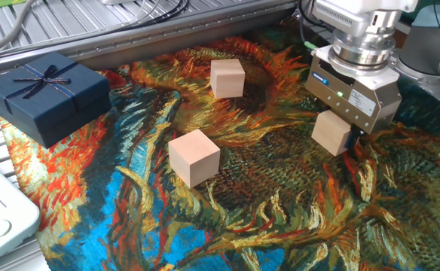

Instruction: Stack the blocks in a vertical line of five

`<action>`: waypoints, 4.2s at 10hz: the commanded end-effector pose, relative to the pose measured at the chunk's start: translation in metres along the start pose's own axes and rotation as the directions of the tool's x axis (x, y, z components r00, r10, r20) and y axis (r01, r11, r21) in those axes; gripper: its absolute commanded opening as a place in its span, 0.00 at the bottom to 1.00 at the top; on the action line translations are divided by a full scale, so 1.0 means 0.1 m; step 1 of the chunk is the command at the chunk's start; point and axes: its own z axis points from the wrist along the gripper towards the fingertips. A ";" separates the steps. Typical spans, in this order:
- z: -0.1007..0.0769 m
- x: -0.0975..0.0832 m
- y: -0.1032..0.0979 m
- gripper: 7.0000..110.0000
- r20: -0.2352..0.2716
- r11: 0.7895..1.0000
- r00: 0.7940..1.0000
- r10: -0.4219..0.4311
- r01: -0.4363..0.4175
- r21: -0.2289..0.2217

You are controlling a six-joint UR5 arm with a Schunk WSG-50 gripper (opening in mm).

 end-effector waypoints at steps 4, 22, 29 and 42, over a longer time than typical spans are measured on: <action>-0.17 -0.07 0.05 0.00 -0.018 0.999 0.999 0.043 -0.043 -0.003; -1.04 -0.21 -0.52 0.00 -0.050 0.922 0.930 -0.365 0.354 -0.157; -1.30 -0.72 -1.53 0.00 -0.100 0.786 0.780 -0.617 0.609 -0.101; -0.94 -1.20 -2.27 0.00 -0.009 0.578 0.579 -0.815 0.815 0.048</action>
